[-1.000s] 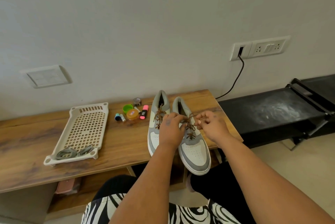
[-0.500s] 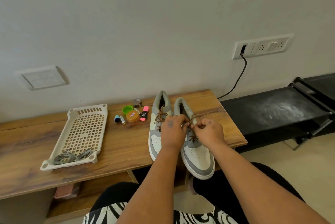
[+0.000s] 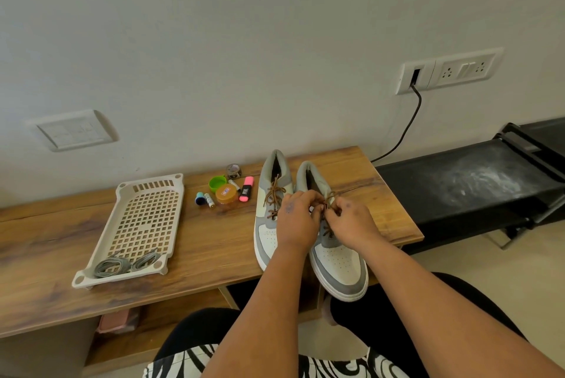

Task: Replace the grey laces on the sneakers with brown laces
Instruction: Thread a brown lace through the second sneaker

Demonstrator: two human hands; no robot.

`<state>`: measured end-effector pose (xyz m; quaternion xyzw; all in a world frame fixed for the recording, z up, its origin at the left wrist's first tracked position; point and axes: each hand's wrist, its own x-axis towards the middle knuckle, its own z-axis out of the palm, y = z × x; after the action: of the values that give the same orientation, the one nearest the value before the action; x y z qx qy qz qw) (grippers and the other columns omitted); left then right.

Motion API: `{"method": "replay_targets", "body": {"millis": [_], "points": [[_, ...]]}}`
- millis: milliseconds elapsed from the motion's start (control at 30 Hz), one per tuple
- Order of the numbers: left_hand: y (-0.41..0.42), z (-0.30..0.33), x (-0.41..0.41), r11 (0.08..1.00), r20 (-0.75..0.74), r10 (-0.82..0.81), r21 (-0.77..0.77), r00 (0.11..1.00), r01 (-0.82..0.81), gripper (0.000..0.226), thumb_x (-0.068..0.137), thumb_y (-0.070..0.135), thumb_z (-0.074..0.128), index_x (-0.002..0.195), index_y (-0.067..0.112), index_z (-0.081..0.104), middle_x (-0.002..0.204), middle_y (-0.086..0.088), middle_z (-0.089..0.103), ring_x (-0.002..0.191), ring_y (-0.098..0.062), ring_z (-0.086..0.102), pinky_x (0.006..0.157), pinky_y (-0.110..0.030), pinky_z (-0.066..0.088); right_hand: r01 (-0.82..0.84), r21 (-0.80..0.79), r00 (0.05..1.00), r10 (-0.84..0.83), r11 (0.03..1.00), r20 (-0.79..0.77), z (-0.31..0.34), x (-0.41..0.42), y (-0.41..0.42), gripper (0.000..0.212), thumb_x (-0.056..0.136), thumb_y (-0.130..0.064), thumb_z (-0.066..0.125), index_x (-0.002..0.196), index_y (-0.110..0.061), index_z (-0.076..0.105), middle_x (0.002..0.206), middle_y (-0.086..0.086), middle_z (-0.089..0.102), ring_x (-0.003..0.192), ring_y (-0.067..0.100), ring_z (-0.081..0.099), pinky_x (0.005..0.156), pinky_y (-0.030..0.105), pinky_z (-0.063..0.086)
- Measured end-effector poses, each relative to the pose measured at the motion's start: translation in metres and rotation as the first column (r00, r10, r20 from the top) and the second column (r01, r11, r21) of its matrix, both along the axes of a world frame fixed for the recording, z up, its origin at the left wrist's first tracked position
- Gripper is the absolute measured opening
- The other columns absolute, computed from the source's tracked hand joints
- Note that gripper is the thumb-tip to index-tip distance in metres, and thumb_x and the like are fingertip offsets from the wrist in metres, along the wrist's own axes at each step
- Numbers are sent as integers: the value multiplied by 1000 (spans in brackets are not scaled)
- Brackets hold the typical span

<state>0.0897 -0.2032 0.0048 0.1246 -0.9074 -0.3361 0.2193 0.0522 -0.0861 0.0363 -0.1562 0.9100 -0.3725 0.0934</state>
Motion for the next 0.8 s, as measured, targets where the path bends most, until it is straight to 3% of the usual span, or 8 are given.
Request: {"method": "replay_targets", "body": {"millis": [133, 400, 800], "points": [[0, -1, 0, 1000, -17, 3, 10, 1000, -3, 14, 91, 17, 63, 102, 22, 70, 98, 6, 66, 99, -15, 51, 86, -29, 42, -63, 46, 998, 64, 997, -5, -3, -1, 0, 20, 97, -21, 53, 80, -13, 53, 70, -4, 50, 63, 11, 48, 49, 17, 32], [-1, 3, 2, 1000, -31, 14, 25, 999, -14, 12, 91, 16, 64, 100, 22, 70, 96, 8, 66, 96, -12, 51, 83, -21, 35, -14, 3, 1000, 14, 1000, -15, 1, 0, 0, 15, 99, -18, 48, 84, -16, 51, 75, 1, 52, 62, 9, 46, 49, 21, 32], [-1, -1, 1, 998, -41, -14, 56, 999, 17, 10, 92, 21, 63, 99, 21, 70, 95, 9, 66, 96, -11, 57, 87, -30, 46, 64, -57, 994, -69, 996, -84, -4, 1, 1, 8, 99, -21, 51, 91, -20, 51, 76, -5, 49, 65, 6, 45, 50, 16, 30]]}}
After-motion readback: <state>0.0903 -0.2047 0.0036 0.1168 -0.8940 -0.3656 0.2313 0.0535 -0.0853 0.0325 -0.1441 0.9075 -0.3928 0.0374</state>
